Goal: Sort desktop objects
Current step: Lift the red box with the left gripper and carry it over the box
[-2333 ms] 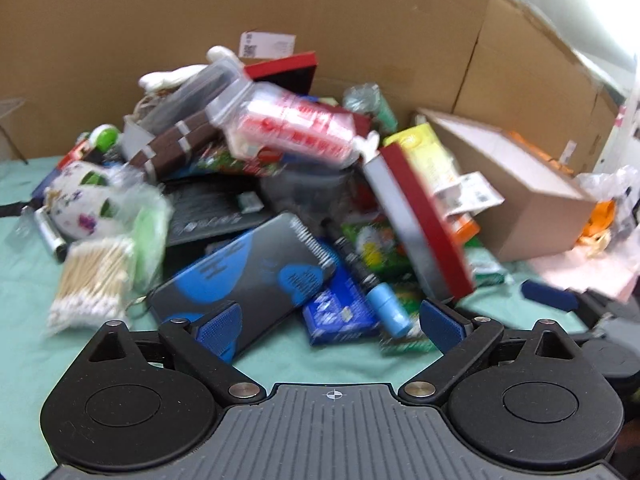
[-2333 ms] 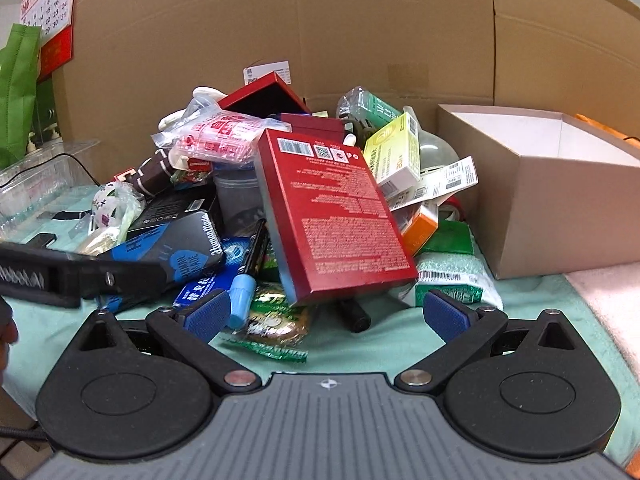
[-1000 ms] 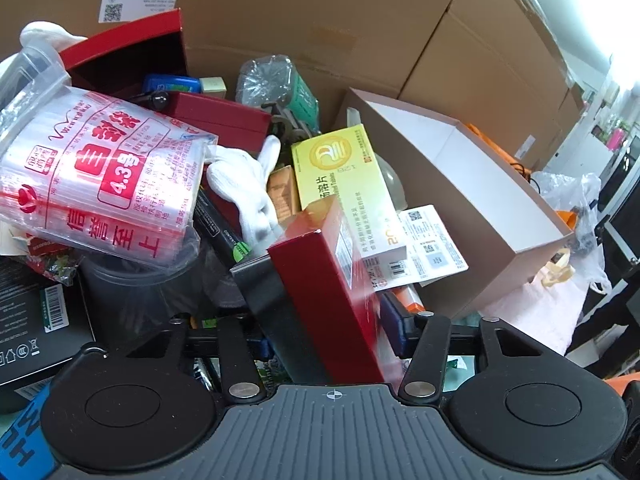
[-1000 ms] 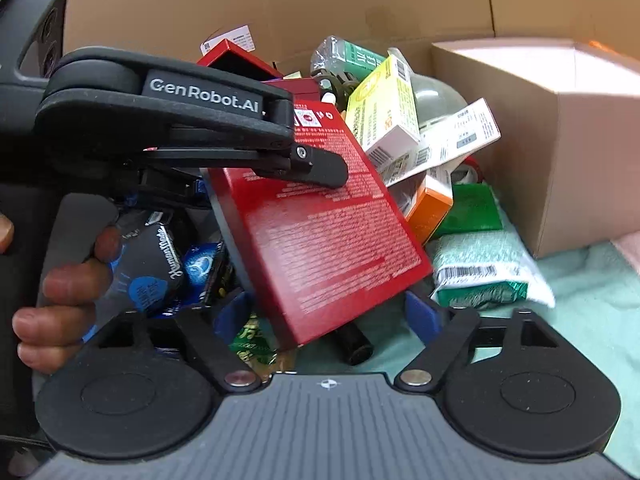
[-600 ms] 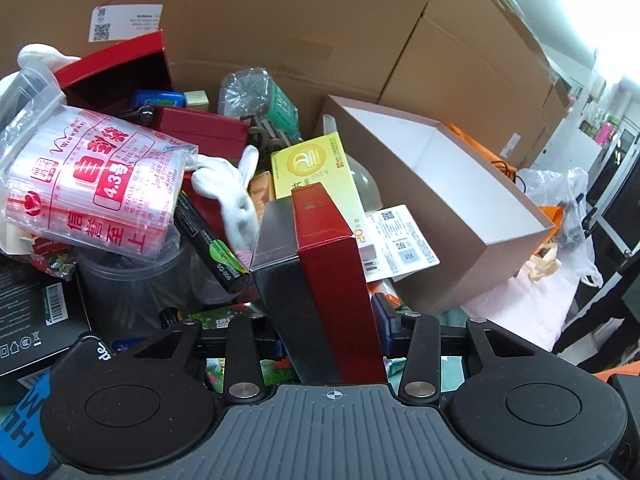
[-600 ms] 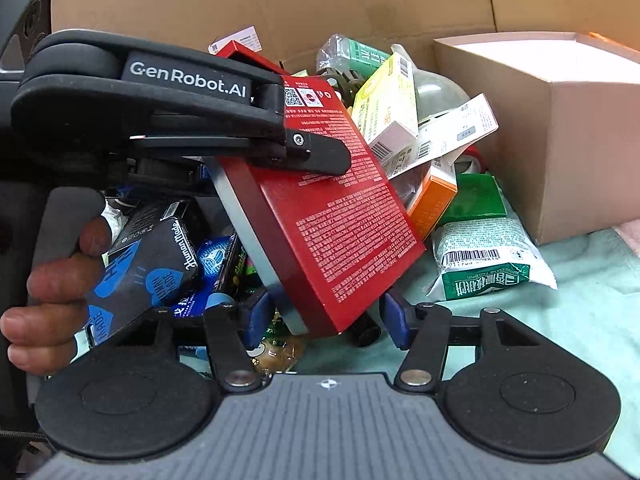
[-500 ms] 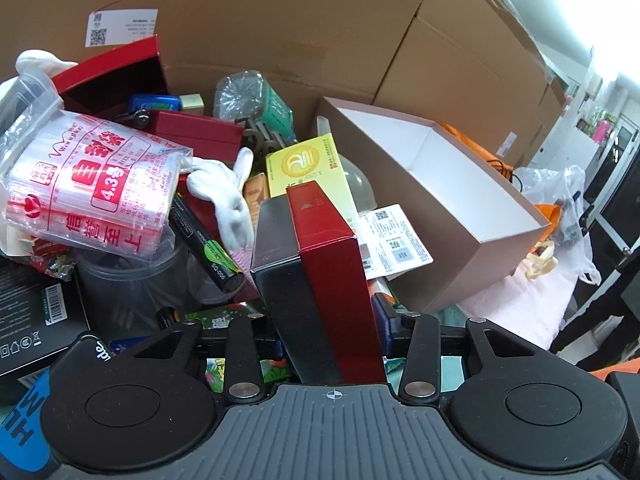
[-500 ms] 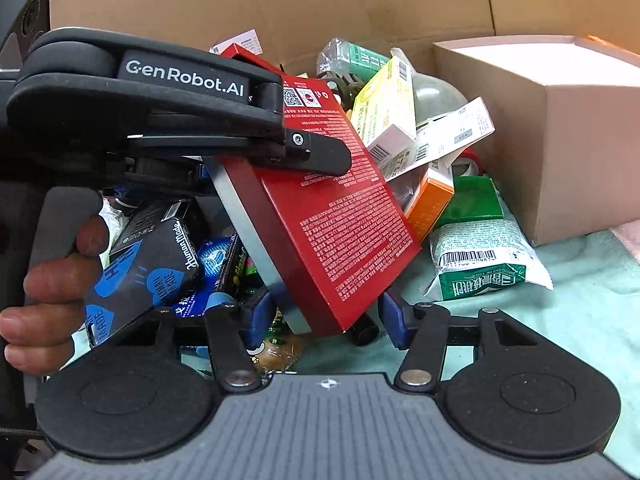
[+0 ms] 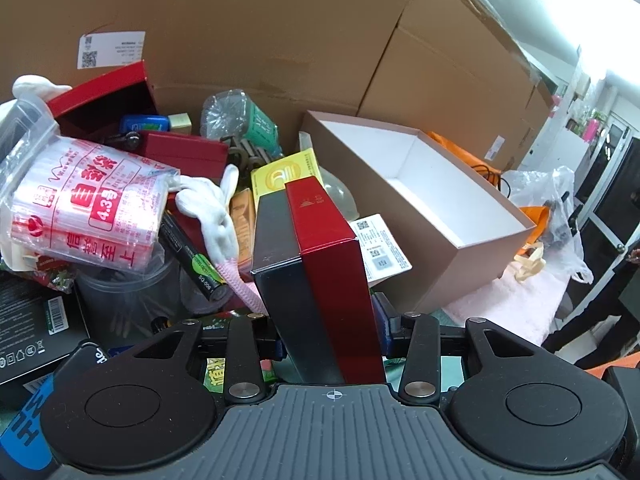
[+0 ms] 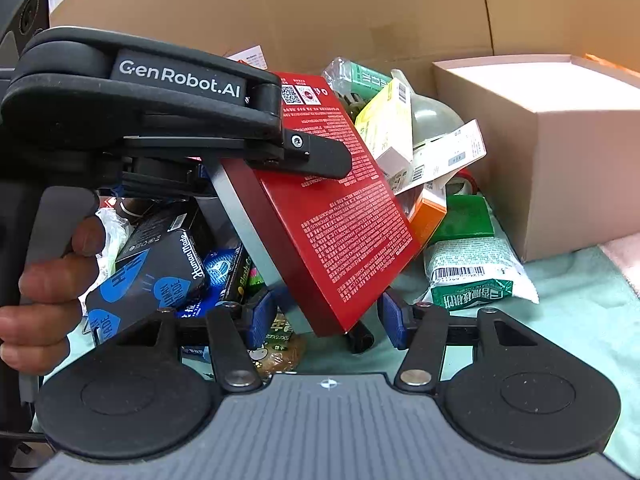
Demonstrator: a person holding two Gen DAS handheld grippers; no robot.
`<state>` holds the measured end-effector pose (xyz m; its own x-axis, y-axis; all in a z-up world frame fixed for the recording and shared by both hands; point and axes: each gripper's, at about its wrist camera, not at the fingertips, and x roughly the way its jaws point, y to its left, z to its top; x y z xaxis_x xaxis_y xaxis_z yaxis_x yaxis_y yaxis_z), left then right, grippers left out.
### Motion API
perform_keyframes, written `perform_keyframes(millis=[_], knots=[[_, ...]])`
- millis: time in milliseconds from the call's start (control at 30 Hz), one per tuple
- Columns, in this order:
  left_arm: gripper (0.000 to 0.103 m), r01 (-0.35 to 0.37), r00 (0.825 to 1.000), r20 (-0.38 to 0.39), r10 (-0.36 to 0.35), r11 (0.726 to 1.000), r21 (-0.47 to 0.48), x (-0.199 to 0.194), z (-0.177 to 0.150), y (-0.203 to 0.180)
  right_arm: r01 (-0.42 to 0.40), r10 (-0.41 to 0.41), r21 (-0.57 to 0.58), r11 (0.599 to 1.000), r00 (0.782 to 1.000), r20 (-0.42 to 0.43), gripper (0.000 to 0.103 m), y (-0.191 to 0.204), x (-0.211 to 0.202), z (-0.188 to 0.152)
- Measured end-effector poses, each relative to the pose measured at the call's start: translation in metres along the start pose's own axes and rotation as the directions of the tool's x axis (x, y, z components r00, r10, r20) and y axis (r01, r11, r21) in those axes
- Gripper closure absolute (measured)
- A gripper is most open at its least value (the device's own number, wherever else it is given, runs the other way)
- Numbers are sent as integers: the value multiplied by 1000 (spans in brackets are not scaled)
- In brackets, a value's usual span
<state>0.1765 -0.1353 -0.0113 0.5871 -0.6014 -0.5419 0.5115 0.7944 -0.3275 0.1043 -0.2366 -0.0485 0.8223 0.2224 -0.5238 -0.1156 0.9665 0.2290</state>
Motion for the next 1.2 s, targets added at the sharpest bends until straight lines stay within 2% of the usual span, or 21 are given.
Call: perform_keyframes(millis=[533, 767, 900, 1200], knots=[[63, 20, 1000, 23, -21, 1000, 19, -1, 9, -13, 12, -12, 0, 1000, 999, 40, 42, -7, -12, 8], [63, 47, 998, 38, -49, 998, 48, 9, 32, -39, 20, -23, 35, 999, 996, 88, 42, -29, -23, 24], [63, 77, 995, 62, -82, 994, 73, 13, 46, -59, 50, -54, 30, 998, 991, 123, 42, -42, -35, 39], [64, 70, 988, 131, -83, 992, 103, 10, 80, -88, -41, 30, 63, 997, 984, 174, 42, -63, -52, 69]])
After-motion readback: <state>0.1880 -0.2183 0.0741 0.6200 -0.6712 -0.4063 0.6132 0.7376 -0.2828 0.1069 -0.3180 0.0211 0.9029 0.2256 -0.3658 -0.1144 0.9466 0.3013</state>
